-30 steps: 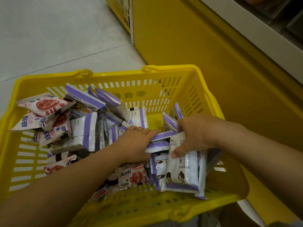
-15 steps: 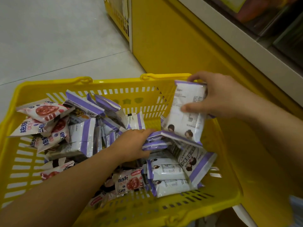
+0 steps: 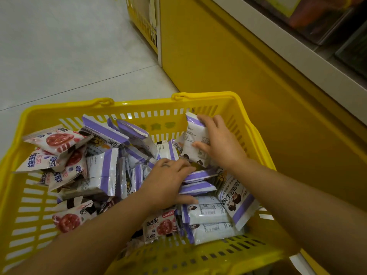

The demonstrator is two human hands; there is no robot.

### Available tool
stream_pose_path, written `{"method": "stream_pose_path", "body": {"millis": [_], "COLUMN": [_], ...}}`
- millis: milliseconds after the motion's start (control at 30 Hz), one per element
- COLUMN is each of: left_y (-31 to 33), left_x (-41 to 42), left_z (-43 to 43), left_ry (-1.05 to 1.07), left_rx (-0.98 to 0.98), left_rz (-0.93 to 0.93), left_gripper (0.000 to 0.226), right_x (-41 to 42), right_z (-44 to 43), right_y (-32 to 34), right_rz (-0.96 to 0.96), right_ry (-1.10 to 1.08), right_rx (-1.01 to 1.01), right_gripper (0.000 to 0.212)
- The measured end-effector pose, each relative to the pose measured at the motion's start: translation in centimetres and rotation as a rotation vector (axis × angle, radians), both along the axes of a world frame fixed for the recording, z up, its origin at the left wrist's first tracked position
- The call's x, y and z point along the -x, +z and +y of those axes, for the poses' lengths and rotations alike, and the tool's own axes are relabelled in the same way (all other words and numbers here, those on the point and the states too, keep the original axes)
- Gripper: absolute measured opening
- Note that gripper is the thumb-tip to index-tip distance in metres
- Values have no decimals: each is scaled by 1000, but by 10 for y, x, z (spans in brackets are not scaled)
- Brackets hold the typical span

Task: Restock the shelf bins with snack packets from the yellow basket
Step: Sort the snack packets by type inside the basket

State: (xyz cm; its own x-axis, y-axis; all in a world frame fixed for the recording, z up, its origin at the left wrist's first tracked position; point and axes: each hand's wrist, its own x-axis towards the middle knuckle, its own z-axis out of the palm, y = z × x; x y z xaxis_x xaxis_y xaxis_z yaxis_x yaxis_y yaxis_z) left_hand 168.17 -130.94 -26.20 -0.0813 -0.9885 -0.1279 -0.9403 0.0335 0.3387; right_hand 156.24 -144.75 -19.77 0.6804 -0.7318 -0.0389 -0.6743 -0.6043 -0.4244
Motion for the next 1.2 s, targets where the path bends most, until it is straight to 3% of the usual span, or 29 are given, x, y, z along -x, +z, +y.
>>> {"method": "stream_pose_path", "body": {"millis": [100, 200, 300, 367, 533, 800, 900, 1033, 1200], "left_y": [8, 11, 12, 9, 2, -1, -6, -1, 2], "left_x": [-9, -11, -3, 3, 7, -16, -15, -5, -1], "left_z": [2, -2, -18, -30, -49, -80, -74, -67, -54], "left_ry": [116, 330, 528, 603, 777, 890, 912, 883, 770], "left_rx": [106, 100, -64, -139, -202, -291, -239, -150, -24], "left_rz": [69, 224, 588, 773, 718, 799, 811, 831, 877], "left_gripper": [73, 58, 81, 99, 107, 81, 64, 47, 50], "right_x": [-1, 4, 11, 12, -1, -20, -18, -11, -1], "right_z": [1, -5, -11, -15, -17, -14, -9, -9, -6], "right_y": [-5, 1, 10, 15, 8, -10, -14, -16, -11], "right_rz": [14, 73, 149, 166, 370, 697, 643, 525, 294], "right_ry": [26, 67, 46, -23, -71, 30, 21, 96, 80], "right_rx": [29, -103, -214, -214, -320, -249, -284, -310, -141], "right_gripper": [69, 56, 35, 41, 68, 83, 76, 43, 44]}}
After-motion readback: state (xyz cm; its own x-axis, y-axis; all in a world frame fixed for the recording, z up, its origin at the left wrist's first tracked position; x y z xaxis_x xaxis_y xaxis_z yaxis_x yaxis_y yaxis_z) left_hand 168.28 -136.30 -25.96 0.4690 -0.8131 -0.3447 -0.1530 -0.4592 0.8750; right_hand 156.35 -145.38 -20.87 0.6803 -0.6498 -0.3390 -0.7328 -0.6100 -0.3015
